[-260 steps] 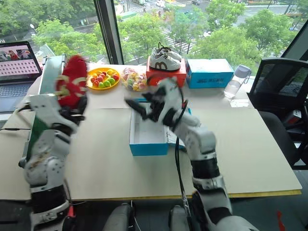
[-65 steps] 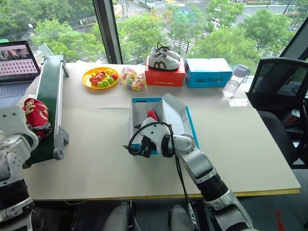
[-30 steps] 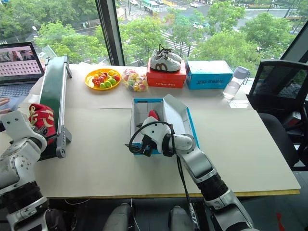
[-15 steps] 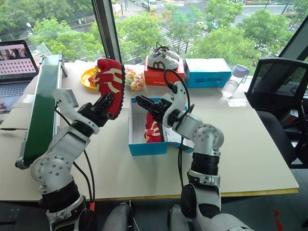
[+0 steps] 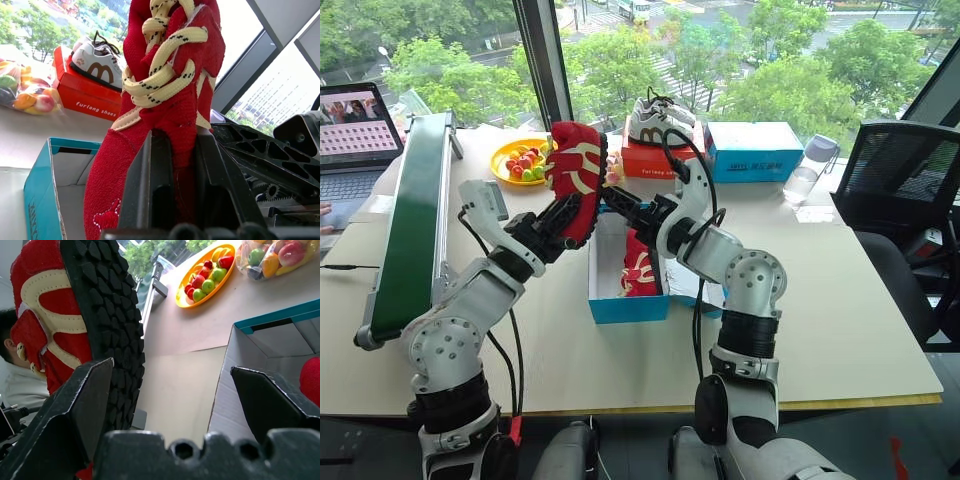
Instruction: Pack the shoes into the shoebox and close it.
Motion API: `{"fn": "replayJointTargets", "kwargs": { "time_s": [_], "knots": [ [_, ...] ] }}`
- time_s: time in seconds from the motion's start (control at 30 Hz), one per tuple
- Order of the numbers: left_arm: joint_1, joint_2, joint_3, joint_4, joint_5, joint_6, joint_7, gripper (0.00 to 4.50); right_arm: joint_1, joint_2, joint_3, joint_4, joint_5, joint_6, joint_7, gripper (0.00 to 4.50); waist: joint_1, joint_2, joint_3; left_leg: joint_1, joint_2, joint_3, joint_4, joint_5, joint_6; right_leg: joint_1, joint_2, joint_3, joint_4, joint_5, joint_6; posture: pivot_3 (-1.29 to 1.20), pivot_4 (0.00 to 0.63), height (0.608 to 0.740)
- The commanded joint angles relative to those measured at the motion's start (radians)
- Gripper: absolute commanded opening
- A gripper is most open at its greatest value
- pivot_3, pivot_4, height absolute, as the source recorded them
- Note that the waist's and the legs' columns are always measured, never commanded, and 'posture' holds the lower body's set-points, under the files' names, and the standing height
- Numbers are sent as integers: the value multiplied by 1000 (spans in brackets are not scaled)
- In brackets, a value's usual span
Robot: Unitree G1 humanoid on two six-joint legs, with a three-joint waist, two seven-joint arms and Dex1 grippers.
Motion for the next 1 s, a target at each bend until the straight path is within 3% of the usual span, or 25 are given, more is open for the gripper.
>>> {"fn": "replayJointTargets", "kwargs": {
  "time_s": [0.03,0.63,1.0],
  "knots": [
    [4,-18,-125,-22,-32,18,-40,314,-82,51,13,-19,73,-25,0,4500,0,0,0,0,0,0,0,0,0,0,0,0,0,0,0,0,150,735],
    [29,77,-18,18,-41,-22,-10,314,-72,20,15,-2,162,-36,-19,4500,-1,1,1,-1,0,0,-1,0,0,0,0,0,-2,0,0,0,150,735],
    [48,75,-76,-11,-49,-30,7,314,-60,-4,64,20,140,-59,-5,4500,1,1,1,-2,0,0,-1,0,0,-1,0,-1,-3,0,0,0,150,735]
  ]
}}
